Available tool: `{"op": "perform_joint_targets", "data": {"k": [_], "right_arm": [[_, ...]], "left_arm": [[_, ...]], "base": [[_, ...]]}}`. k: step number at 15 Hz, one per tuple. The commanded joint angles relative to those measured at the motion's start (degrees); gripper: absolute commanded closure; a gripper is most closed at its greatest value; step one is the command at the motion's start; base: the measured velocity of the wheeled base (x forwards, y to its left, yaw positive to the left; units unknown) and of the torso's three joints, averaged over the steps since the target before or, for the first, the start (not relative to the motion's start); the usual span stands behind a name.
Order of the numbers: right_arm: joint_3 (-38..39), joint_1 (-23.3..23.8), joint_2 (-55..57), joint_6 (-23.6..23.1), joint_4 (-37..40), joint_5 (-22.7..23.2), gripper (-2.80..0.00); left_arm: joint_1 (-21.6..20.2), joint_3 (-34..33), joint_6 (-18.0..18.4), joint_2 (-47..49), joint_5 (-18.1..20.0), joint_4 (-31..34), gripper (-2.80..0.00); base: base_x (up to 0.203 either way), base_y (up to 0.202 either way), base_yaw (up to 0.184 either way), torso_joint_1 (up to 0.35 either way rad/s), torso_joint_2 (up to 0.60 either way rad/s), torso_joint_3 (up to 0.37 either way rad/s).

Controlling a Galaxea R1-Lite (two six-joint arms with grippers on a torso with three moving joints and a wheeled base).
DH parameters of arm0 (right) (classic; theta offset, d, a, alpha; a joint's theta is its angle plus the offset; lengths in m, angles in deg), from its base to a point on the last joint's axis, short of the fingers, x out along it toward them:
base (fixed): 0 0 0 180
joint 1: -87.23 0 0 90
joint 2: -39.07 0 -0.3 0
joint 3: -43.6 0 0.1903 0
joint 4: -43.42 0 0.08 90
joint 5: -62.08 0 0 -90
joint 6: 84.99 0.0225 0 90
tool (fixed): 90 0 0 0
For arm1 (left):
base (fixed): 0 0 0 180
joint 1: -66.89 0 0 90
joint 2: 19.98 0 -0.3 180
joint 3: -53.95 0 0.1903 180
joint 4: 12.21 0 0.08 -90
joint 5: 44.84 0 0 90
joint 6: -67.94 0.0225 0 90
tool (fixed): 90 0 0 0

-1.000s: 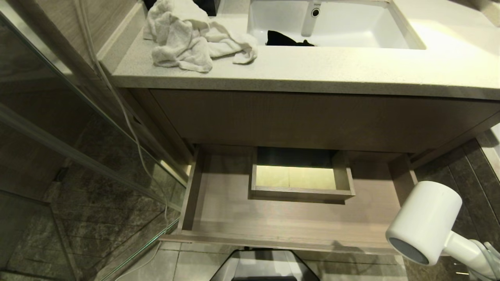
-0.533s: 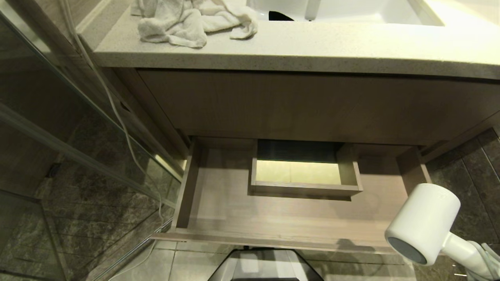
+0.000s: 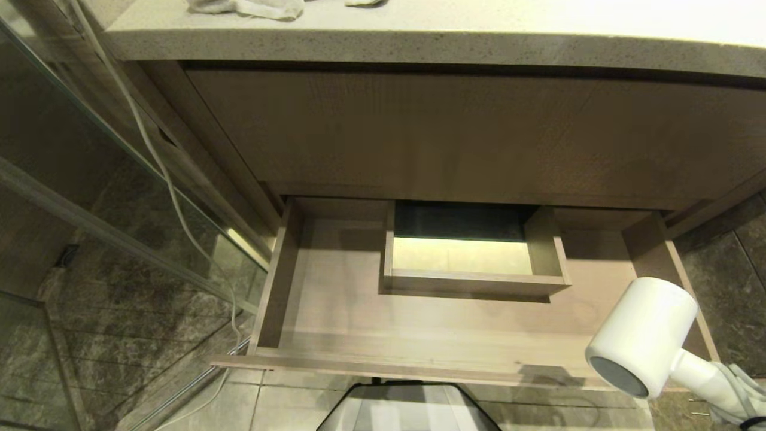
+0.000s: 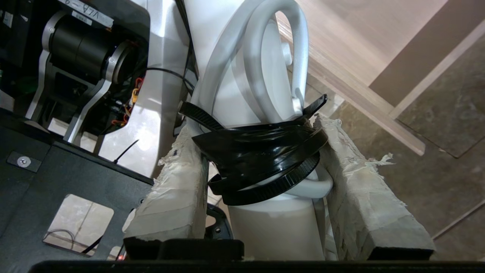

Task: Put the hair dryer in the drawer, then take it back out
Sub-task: Put it into the drawer

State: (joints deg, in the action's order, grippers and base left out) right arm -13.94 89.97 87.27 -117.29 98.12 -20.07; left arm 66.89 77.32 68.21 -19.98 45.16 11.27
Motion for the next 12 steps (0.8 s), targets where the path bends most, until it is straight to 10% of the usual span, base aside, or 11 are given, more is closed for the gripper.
{"op": "perform_joint_targets", "data": {"k": [1, 12], "right_arm": [[-0.75, 0.04, 2.3, 0.37, 0.14, 0.0, 0.0], [-4.88, 4.81, 35.02, 13.67, -11.13, -5.03, 0.0]], "left_arm": [[0.0, -0.07, 0.0, 0.0, 0.0, -0.03, 0.0], [0.0, -0.09, 0.0, 0.0, 0.0, -0.03, 0.0]], "base": [[0.0, 0.0, 0.0, -0.041, 0.14, 0.069], [0.0, 0.0, 0.0, 0.015, 0.03, 0.045]]}}
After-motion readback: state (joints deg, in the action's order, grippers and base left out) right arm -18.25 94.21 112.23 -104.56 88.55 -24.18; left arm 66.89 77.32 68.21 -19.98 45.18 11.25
